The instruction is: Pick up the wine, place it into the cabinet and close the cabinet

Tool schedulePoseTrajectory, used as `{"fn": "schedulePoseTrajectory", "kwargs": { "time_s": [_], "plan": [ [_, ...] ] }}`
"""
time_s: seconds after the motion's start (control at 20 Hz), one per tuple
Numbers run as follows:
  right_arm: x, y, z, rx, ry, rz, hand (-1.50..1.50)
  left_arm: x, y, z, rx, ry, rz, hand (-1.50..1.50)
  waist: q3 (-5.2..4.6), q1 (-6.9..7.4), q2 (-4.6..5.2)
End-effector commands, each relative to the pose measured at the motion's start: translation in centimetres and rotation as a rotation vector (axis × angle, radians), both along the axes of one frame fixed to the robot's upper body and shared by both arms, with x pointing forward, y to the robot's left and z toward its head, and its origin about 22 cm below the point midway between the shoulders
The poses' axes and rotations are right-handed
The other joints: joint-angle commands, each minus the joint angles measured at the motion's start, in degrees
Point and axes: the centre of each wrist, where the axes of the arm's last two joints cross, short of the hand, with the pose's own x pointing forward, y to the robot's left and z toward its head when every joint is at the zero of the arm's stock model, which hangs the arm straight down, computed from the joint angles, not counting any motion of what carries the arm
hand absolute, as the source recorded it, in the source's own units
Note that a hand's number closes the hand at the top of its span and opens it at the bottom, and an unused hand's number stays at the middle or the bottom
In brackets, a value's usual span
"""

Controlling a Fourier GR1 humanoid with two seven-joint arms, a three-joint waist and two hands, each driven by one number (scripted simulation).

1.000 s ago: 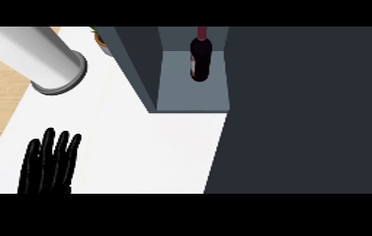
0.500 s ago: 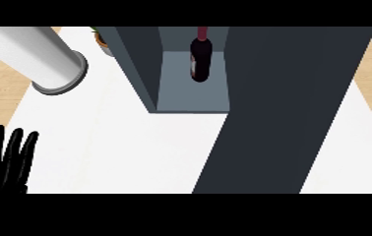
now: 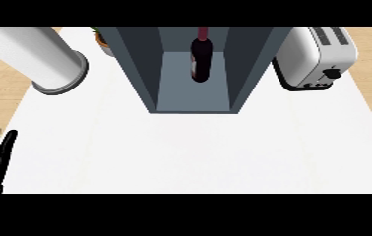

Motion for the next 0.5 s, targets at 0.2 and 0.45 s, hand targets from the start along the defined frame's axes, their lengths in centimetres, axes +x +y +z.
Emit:
{"fn": "schedulePoseTrajectory", "kwargs": {
  "time_s": [0.2, 0.45],
  "plan": [
    [-1.3, 4.3, 1.7, 0.033, -0.135, 0.085, 1.5, 1.2, 2.0, 0.9, -0.03, -0.001, -0.024, -1.5, -0.07, 0.43, 0.36],
    [0.0, 5.9, 1.8, 0.039, -0.169, 0.02, 1.5, 1.3, 1.7, 0.9, -0.046, -0.003, -0.065, -1.5, -0.04, 0.92, 0.39]
  ]
}}
